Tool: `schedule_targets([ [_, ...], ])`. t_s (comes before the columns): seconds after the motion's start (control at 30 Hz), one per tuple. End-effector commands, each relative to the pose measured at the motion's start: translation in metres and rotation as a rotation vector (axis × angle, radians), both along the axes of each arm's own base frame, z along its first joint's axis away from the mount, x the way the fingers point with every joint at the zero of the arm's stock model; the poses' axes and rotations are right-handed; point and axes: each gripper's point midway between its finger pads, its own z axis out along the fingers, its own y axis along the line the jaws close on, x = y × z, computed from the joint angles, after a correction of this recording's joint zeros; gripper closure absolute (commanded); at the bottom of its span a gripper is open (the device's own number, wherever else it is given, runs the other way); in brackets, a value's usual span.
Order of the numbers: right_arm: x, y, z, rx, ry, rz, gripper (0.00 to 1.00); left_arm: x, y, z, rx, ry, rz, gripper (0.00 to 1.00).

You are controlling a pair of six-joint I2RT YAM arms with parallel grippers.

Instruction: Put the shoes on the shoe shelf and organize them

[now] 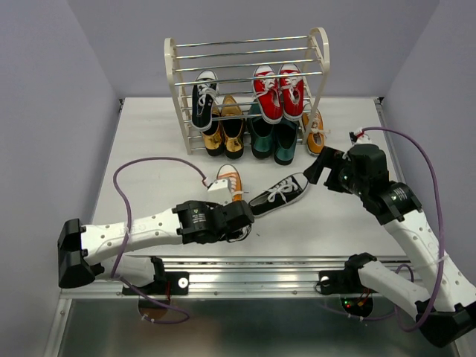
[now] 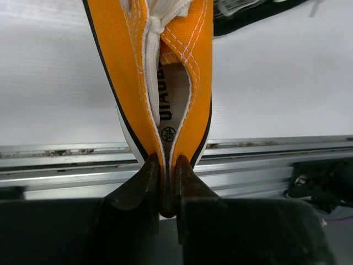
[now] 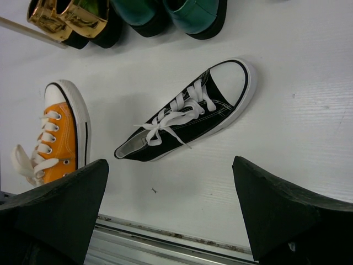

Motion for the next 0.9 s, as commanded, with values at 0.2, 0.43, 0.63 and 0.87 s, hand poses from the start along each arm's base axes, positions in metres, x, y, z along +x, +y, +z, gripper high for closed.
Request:
schedule_targets([
  [0.2,0.005,-0.002,0.022,0.021,-0.078,-0.012,0.00,0.084,-0.038,0.119,0.053,-0.362,-0.057,1.00],
  [0.43,0.002,-0.006,0.027,-0.001,-0.081,-0.019,0.00,0.143,-0.023,0.156,-0.015,-0.439,-0.012,1.00],
  [0.63,0.003,-0.007,0.034,0.003,-0.095,-0.023,0.00,0.172,-0.015,0.170,0.017,-0.483,-0.021,1.00],
  [0.87,0.000,-0.009,0.036,0.009,-0.094,-0.031,0.00,0.186,-0.019,0.172,0.016,-0.498,-0.050,1.00],
])
